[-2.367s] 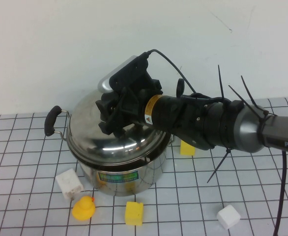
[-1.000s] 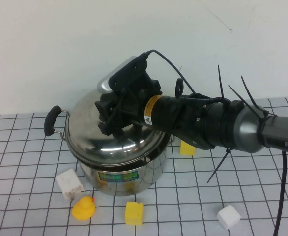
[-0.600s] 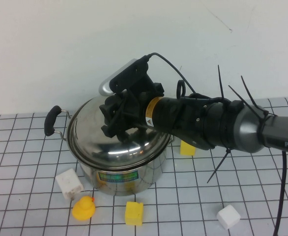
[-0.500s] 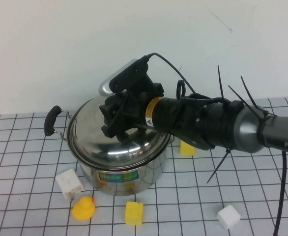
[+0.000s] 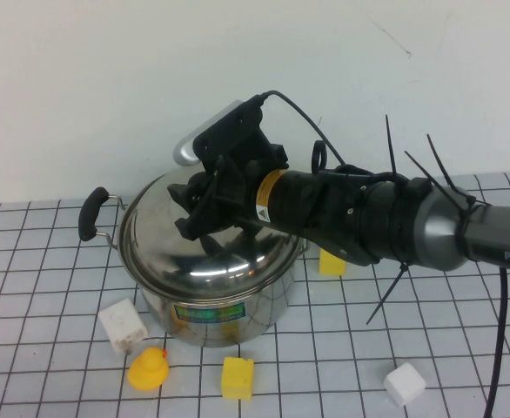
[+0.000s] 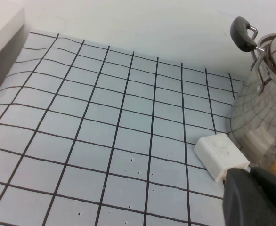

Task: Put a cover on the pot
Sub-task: Place the pot lid on the pot

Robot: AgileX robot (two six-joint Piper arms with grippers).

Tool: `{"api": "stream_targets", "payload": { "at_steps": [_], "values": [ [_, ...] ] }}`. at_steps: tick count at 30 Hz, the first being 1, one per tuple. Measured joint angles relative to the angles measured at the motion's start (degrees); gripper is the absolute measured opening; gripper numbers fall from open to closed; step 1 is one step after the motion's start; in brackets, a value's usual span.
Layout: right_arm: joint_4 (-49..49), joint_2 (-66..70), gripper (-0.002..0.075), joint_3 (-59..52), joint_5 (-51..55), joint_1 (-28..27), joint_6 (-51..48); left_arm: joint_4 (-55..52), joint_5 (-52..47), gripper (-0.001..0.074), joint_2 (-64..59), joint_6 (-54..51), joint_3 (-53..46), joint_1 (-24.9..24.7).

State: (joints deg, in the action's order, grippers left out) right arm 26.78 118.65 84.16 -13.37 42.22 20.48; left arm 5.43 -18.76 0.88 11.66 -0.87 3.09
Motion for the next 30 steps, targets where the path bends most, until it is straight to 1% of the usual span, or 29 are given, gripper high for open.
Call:
{"api": "stream_targets", "payload": {
  "at_steps": [6, 11, 16, 18, 19, 21, 30],
  "values": [
    [0.0, -0.2, 0.0468, 0.0, 0.1, 0.0, 0.1, 0.0, 0.0, -0.0003, 0.0, 0.0, 0.0, 0.0],
    [-0.1, -0.4, 0.0468, 0.0, 3.4, 0.0, 3.1, 0.0, 0.0, -0.0003, 0.0, 0.0, 0.0, 0.0],
    [0.0, -0.4, 0.0468, 0.0, 4.9, 0.0, 3.6, 0.0, 0.0, -0.0003, 0.0, 0.1, 0.0, 0.0],
    [0.1, -0.4, 0.0454, 0.0, 4.9, 0.0, 3.6, 0.0, 0.0, -0.0003, 0.0, 0.1, 0.0, 0.0],
    [0.1, -0.4, 0.0433, 0.0, 4.9, 0.0, 3.6, 0.0, 0.0, -0.0003, 0.0, 0.1, 0.0, 0.0],
    [0.2, -0.4, 0.0357, 0.0, 4.5, 0.0, 3.6, 0.0, 0.0, -0.0003, 0.0, 0.1, 0.0, 0.0],
    [0.2, -0.4, 0.0349, 0.0, 0.5, 0.0, 3.8, 0.0, 0.0, -0.0003, 0.0, 0.1, 0.0, 0.0]
  ]
}}
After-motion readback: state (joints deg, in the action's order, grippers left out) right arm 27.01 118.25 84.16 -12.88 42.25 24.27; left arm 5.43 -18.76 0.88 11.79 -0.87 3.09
